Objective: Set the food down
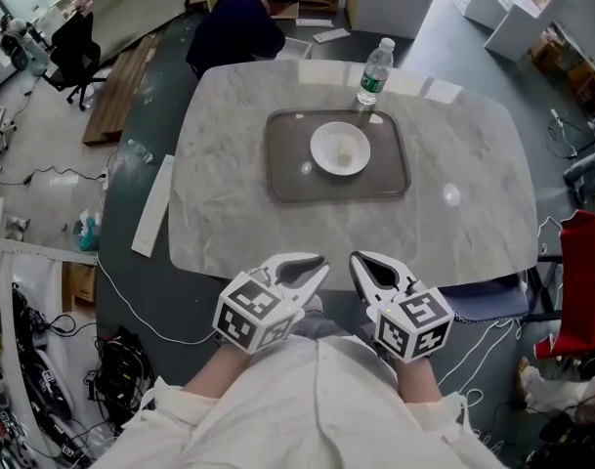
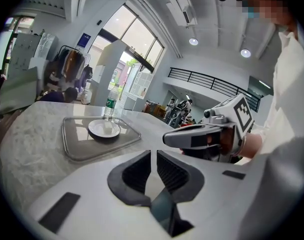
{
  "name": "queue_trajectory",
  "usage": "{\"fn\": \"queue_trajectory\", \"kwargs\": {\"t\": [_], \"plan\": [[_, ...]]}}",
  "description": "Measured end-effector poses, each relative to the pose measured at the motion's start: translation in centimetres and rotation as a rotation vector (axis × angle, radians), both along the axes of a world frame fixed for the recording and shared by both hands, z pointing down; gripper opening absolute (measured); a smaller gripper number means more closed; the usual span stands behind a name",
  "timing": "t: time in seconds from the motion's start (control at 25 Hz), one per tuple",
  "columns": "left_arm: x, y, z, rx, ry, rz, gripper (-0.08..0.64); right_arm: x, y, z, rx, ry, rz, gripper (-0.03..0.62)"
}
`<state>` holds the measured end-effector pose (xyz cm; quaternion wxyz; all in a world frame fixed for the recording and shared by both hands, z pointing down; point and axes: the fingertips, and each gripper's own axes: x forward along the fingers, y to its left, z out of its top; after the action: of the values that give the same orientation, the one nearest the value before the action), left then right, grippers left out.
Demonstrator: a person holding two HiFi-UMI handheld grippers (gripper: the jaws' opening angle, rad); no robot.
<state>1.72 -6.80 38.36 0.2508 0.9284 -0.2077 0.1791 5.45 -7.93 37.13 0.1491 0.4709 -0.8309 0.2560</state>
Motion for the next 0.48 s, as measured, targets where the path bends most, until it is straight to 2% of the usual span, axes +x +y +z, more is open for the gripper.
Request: {"fn": "queue_trajectory", "kwargs": {"t": [0.24,0.48], "plan": [[-0.72,-0.58,-0.16,0.008,0.007,-0.025,0.046,-0.24,0.26,0.06,0.008,0.021,-0.009,0.003],[-0.43,-0.15,-0.39,0.008,0.015,-0.002,0.046,-0.7,0.47,-0.23,0.026,0.029,-0.023,0.002]]}}
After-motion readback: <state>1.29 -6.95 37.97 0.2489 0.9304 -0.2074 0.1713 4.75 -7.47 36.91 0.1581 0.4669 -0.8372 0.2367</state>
